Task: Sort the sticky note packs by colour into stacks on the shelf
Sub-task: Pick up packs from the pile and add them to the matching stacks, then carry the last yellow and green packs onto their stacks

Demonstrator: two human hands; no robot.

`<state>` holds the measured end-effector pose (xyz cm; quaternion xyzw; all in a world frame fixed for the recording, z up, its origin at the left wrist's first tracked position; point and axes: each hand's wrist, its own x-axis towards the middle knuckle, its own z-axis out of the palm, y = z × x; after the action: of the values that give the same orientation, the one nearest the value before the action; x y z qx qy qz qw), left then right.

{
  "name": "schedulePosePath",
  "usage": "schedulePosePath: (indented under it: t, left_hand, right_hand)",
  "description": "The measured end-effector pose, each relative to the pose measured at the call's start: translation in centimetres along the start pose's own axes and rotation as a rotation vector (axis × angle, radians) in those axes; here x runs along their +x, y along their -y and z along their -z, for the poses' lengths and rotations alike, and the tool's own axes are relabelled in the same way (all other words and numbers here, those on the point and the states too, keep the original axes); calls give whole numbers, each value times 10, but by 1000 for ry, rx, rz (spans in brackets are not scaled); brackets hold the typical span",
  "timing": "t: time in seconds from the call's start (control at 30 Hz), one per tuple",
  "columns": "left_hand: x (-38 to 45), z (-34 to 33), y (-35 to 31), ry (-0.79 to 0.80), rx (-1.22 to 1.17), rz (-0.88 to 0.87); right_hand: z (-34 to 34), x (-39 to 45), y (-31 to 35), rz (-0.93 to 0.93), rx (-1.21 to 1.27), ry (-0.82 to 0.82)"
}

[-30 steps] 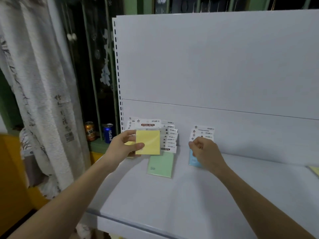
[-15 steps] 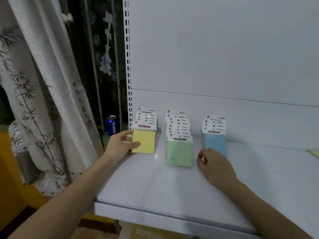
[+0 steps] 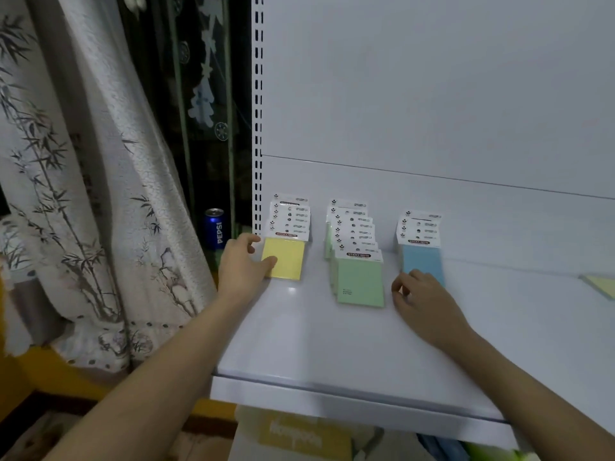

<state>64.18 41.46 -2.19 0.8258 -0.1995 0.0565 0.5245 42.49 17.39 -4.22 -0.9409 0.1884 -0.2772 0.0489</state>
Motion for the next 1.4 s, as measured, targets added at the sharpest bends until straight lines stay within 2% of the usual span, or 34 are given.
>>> schedulePosePath:
  t: [0.13,0.27,0.37,0.5,0.67,0.73,1.0,1.4]
  left_hand:
    - [-5,2,-3,-54,1,-88]
    - [-17,1,-13,19,30,-151]
    - [-27,-2,-26,64,57,-311]
    - [-47,-14,-70,249,189,-474]
    - [-82,-50,-126,629,361,-457]
    - [-100,-65,-143,682,393,-482]
    - [-185,-137,-215,673,441,-517]
    - [-331,-272,-337,722,437,-576]
  right_hand:
    - [6,-2,4,-18,8,8]
    - [13,-5,11,-126,-20,69]
    - [20,-9,17,-257,-12,107]
    - [45,-17,27,-308,23,243]
    - [89,-34,22,-350,-67,362]
    - [107,-46,13,-390,-97,354]
    - [193,-127,-61,-495,-116,152]
    - [318,-255,-216,-631,-129,56]
